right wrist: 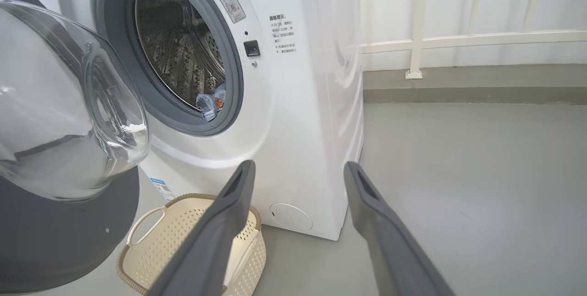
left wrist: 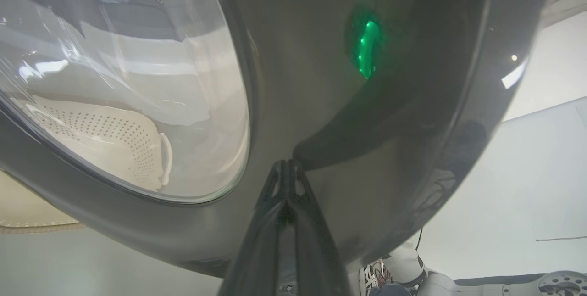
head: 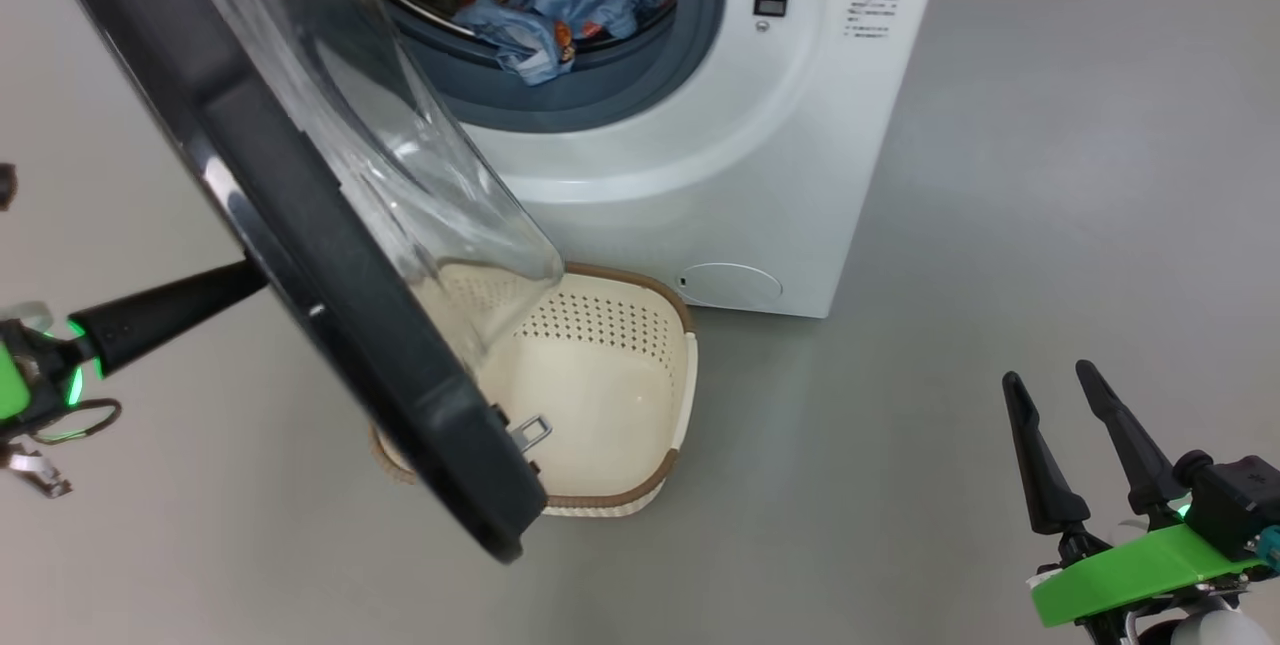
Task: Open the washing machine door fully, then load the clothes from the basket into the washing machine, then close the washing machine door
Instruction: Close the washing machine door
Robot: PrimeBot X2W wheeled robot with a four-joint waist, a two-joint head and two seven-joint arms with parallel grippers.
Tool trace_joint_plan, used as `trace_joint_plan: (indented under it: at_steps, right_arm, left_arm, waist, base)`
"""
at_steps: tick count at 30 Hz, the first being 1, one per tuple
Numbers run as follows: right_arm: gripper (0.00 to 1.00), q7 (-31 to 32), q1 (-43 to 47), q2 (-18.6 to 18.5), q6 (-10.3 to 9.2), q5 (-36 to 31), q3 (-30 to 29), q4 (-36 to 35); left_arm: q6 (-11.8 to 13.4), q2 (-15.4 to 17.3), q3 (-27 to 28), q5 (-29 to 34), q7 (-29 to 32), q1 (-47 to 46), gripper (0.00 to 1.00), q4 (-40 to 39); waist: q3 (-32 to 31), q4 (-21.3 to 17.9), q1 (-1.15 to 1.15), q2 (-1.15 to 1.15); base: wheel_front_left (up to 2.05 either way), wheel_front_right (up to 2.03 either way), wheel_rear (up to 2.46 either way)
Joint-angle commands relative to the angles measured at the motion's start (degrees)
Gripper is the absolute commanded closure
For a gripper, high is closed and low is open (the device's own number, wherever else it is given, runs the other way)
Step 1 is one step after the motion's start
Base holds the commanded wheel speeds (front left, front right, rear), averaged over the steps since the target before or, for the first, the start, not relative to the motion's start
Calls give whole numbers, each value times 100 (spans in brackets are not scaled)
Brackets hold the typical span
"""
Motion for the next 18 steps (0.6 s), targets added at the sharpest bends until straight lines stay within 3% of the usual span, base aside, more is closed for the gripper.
trace_joint_plan:
  at_steps: [1, 18]
  right_arm:
    - [0, -28, -14, -22, 22, -60, 92, -160]
    - [0, -28, 25, -13, 22, -71, 51, -144]
  left_arm:
    - [-20, 192, 205, 58, -58, -310, 100, -171]
    - [-20, 166, 242, 120, -331, -140, 100, -106]
  waist:
    - [34, -89, 0, 0]
    - [-64, -71, 0, 0]
  base:
    - [0, 0, 0]
    - [0, 0, 0]
